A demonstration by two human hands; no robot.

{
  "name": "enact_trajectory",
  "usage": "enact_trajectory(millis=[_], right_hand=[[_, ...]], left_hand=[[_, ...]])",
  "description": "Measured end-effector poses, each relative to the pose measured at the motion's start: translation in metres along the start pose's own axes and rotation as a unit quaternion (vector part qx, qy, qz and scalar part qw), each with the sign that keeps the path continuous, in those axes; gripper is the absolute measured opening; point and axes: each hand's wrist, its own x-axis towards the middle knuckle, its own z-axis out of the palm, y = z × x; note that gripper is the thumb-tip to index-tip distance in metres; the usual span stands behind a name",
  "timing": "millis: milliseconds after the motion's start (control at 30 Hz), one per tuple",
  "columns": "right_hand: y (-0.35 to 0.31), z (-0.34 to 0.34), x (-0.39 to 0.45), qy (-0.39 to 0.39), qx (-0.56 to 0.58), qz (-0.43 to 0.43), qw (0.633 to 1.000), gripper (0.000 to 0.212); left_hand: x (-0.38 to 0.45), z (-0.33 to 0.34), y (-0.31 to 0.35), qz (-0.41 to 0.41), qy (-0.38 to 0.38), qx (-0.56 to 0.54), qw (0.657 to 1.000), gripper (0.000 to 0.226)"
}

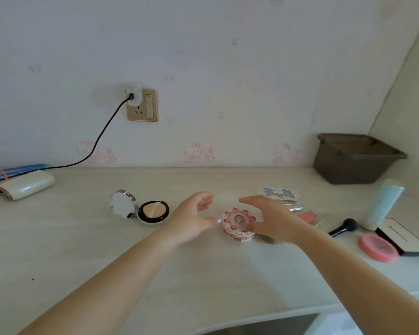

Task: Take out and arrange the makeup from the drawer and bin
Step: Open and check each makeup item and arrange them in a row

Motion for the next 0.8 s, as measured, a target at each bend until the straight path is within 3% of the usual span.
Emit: enact_trajectory(millis=[100, 300, 400, 600, 800], right_hand=[[0.004, 0.007, -0.003, -0.022, -0.02, 0.006, 1.0, 0.078], [0.003, 0.018, 0.006, -0.042, -0.04, 0.007, 0.998, 0.091], [0.006, 0.022, 0.008, -0.031, 0.004, 0.016, 0.999, 0.093], [0.003, 0.016, 0.009, 0.003, 0.096, -0.008, 0.995, 0.089], [-0.011, 0.01, 0.009, 0.016, 0.114, -0.043, 0.992, 0.085]], left_hand=[[0.005, 0.024, -0.006, -0.022, -0.058, 0.066, 0.996, 0.08], [0.014, 0.041, -0.005, -0.025, -0.069, 0.173, 0.982, 0.107], [0.016, 0.041, -0.005, -0.02, -0.07, 0.172, 0.982, 0.106], [0.013, 0.032, -0.009, 0.001, -0.04, 0.066, 0.997, 0.104], [0.012, 0.023, -0.013, 0.02, 0.007, 0.05, 0.999, 0.093]])
